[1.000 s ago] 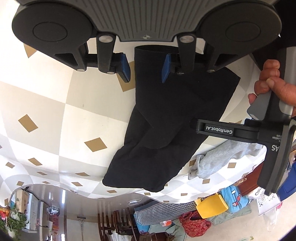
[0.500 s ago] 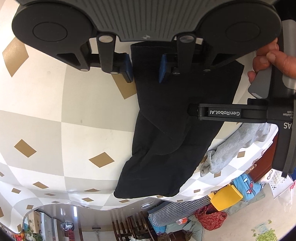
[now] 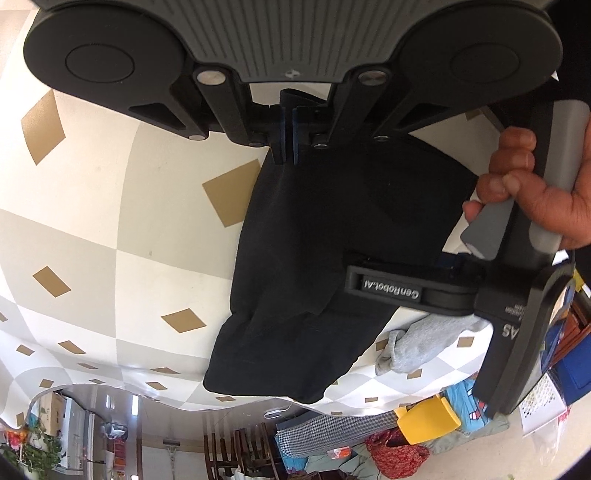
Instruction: Fold clothes
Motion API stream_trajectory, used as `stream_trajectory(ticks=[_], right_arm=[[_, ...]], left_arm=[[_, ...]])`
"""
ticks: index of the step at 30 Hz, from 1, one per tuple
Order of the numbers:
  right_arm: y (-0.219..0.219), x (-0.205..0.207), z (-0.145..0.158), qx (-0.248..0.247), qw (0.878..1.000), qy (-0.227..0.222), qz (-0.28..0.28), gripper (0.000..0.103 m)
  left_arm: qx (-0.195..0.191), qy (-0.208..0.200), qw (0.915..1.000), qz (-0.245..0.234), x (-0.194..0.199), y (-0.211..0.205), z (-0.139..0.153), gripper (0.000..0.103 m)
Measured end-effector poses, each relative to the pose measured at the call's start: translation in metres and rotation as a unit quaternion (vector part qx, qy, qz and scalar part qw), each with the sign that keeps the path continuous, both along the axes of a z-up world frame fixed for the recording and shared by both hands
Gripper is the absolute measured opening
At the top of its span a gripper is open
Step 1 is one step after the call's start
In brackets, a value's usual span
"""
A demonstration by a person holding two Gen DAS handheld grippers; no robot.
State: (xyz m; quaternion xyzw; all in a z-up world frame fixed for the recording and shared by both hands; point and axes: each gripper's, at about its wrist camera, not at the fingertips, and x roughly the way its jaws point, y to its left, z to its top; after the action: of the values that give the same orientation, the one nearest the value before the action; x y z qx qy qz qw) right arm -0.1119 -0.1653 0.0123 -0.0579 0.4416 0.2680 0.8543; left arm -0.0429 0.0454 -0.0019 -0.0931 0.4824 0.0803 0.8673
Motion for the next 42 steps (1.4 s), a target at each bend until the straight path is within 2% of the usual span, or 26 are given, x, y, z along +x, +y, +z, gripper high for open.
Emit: stream_trajectory(ticks=[7,12,17,29,42], right_arm=[[0.006,-0.014,-0.005,-0.008,0.999,0.025,0.031,0.005],[-0.009,-0.008,0.008,0.028,0.999,0.023,-0.011,0.007],[-0.016,-0.003,0.018,0.033,0.998,-0.016,-0.045,0.008],[-0.004,0.027,0.016,0.012,0.997,-0.05,-0.053,0.012],[0.015,0.076,0.003,-0.016,0.995,-0.099,-0.025,0.017]], left_arm=[[0.026,0.012,0.9995,-0.009,0.0,-0.005,-0.002,0.103],[0.037,0.01,0.9992,-0.013,-0.002,-0.007,0.0,0.103],[0.069,-0.025,0.9968,-0.03,-0.005,-0.017,0.011,0.103],[0.05,-0.026,0.9966,-0.061,-0.005,-0.03,0.01,0.103],[0.028,-0.008,0.9987,-0.041,-0.001,-0.019,0.002,0.103]])
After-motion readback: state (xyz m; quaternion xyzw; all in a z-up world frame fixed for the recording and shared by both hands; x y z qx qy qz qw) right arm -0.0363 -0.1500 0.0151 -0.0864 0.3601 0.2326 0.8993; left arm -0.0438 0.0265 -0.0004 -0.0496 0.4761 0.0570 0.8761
